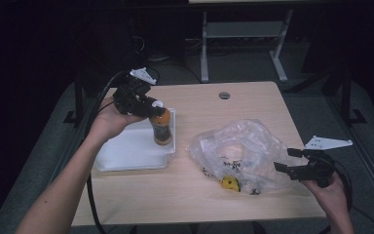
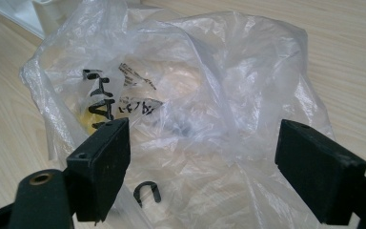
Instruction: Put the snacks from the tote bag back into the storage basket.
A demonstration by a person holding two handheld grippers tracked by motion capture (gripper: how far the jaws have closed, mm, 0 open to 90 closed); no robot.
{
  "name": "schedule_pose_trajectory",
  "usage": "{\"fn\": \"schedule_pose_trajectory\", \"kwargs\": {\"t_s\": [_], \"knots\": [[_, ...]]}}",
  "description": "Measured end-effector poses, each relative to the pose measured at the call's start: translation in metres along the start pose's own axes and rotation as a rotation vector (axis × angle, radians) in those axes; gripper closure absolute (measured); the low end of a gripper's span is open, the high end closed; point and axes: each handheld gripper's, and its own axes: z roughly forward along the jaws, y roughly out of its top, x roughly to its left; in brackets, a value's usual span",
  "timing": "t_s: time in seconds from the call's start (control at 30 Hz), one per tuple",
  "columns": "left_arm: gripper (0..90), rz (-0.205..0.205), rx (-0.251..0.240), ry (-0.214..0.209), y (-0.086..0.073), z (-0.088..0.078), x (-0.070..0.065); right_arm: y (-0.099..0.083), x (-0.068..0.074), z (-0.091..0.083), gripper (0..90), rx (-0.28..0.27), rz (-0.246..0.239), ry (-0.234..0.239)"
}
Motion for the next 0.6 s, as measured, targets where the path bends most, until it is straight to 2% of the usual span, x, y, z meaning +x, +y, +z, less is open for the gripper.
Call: {"fn": "schedule_pose_trajectory", "kwargs": {"t_s": [0.6], "knots": [[59.1, -0.031, 0.015, 0.012, -0.016, 0.008, 0.007, 0.000, 0.001, 0.000, 18.8, 0.003, -0.004, -0.001]]}}
